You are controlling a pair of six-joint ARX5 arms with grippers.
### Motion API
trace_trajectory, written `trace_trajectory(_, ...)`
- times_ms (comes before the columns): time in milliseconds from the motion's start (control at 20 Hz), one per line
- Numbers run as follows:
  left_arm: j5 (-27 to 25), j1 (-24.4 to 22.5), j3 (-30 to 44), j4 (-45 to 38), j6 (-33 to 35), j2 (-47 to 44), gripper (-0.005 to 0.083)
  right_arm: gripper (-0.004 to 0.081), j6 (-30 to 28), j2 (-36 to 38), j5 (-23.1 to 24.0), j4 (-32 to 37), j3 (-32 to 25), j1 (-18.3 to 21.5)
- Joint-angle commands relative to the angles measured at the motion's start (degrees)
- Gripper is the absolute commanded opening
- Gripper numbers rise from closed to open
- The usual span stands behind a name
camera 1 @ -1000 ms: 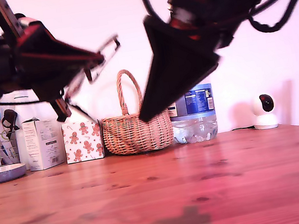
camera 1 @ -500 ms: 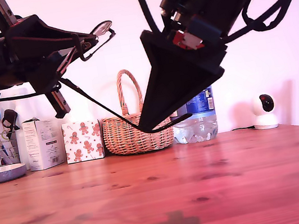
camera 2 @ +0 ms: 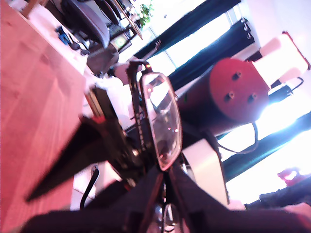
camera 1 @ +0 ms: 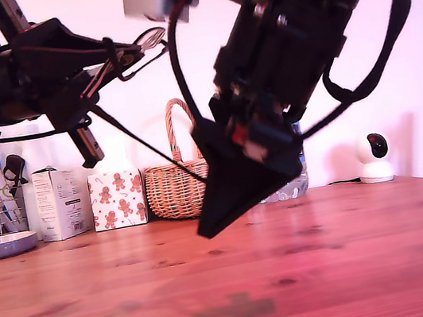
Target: Pick up the glasses and close them, then place them back on the table
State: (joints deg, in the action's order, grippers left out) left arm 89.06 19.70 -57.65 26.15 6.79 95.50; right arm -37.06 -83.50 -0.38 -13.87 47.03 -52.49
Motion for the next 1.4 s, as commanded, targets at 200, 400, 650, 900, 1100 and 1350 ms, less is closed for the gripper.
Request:
trace_trajectory(200,6.9,0.6,-0.5,-0.3,0.2,0.5,-0.0021,0.0461,-5.7,-0.3,6.2,7.3,-0.3,2.1)
trace_trajectory(400,6.9,0.6,-0.5,0.0,0.2,0.5,-0.0021,0.0461,-8.7,-0.3,11.6,12.5,-0.3,6.0)
trace_trajectory(650,6.8,0.6,-0.5,-0.1,0.3,0.5,-0.0021,0.0461,-12.1,-0.3,16.2,17.9,1.4,8.5)
trace_trajectory(900,4.7,0.5,-0.5,-0.1,0.3,0.5,-0.0021,0.0461,-15.4,-0.2,17.1,17.9,5.5,8.9)
trace_trajectory(1100,3.0,0.5,-0.5,-0.1,0.3,0.5,-0.0021,0.0461,-15.5,-0.2,20.8,17.3,9.8,10.6)
trace_trajectory(1350,0.4,0.5,-0.5,-0.1,0.9,0.5,-0.0020,0.0458,-14.4,-0.2,21.9,13.2,11.2,16.0)
